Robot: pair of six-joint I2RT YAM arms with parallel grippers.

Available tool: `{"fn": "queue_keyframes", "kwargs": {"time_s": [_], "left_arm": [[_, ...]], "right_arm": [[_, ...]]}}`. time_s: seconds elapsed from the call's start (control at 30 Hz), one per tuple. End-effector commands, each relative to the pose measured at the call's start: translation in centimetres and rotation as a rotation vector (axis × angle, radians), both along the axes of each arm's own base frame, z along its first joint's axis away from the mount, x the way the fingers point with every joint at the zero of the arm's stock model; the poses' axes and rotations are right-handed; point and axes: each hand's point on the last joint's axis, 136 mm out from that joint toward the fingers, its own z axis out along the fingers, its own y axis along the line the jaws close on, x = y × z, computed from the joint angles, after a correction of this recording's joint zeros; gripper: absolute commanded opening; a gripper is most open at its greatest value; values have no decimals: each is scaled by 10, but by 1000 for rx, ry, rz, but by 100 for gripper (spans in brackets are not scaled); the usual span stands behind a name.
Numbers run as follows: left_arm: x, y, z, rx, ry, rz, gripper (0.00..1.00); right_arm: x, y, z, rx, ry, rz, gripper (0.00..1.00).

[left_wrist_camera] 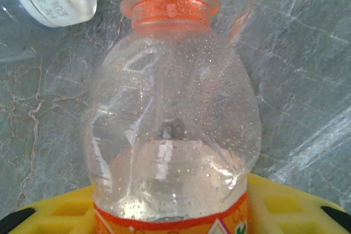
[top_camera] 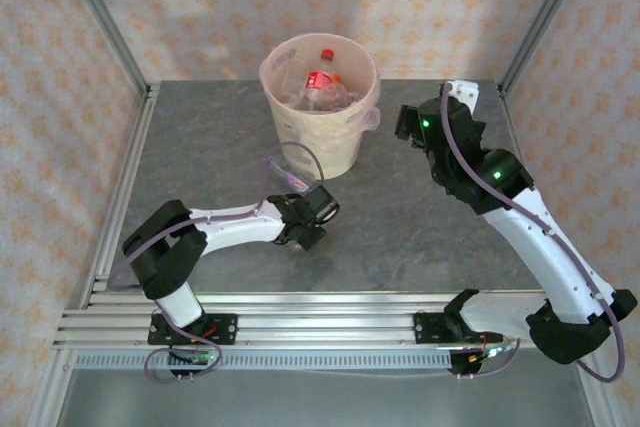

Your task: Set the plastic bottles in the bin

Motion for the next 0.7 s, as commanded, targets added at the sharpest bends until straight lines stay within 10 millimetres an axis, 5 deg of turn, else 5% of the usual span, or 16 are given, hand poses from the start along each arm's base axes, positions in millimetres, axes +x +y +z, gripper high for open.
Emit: {"fn": "queue_keyframes", "kwargs": {"time_s": [0.0, 0.4, 0.67], "left_arm": [[2, -9, 34, -50, -58, -18, 42], [-28, -38, 144, -366, -173, -120, 35], [-24, -20, 249, -572, -408, -55, 33]], "right_arm": [[-7, -18, 2, -4, -22, -77, 99], [-18, -37, -2, -5, -38, -156, 99], [-21, -40, -5, 7, -47, -167, 99]]}}
